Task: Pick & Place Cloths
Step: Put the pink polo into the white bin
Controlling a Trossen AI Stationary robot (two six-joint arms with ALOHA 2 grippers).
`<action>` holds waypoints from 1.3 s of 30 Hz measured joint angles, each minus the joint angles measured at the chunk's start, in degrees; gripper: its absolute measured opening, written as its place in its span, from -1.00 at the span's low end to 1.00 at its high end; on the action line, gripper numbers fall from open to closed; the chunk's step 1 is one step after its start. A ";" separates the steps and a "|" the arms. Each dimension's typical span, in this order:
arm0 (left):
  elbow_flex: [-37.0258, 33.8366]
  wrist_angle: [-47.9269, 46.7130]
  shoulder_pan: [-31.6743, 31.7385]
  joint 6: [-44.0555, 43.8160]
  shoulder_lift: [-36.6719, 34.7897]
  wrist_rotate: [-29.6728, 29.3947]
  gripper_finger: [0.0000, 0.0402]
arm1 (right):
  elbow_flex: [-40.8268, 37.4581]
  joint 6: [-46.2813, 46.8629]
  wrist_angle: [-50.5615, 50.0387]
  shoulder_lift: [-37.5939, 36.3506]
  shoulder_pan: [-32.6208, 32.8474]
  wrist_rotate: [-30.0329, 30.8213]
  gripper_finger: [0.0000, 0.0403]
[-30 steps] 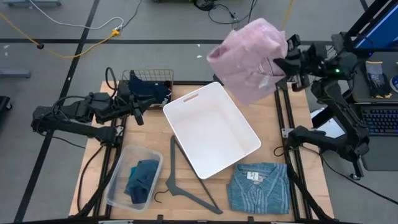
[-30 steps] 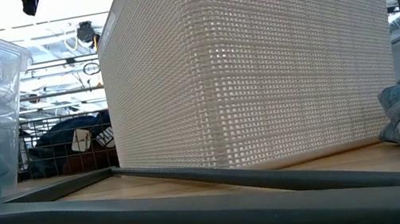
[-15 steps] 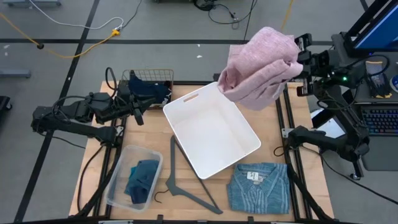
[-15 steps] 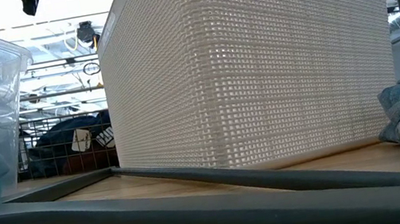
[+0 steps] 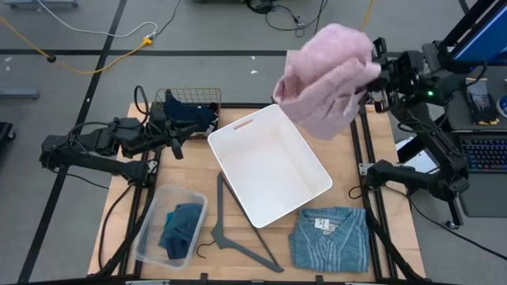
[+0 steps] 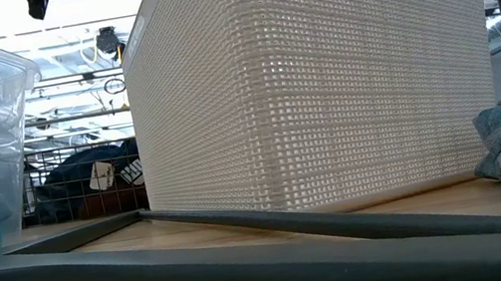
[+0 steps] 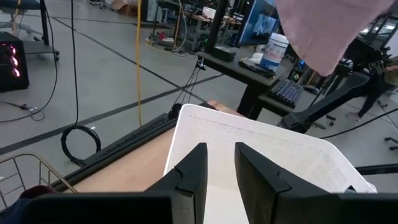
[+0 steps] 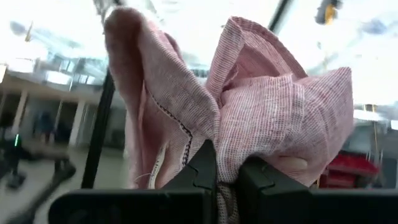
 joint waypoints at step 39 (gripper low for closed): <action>0.00 0.00 0.00 0.62 0.00 0.16 -0.60 | -0.02 30.49 -33.92 10.30 29.60 23.80 -0.94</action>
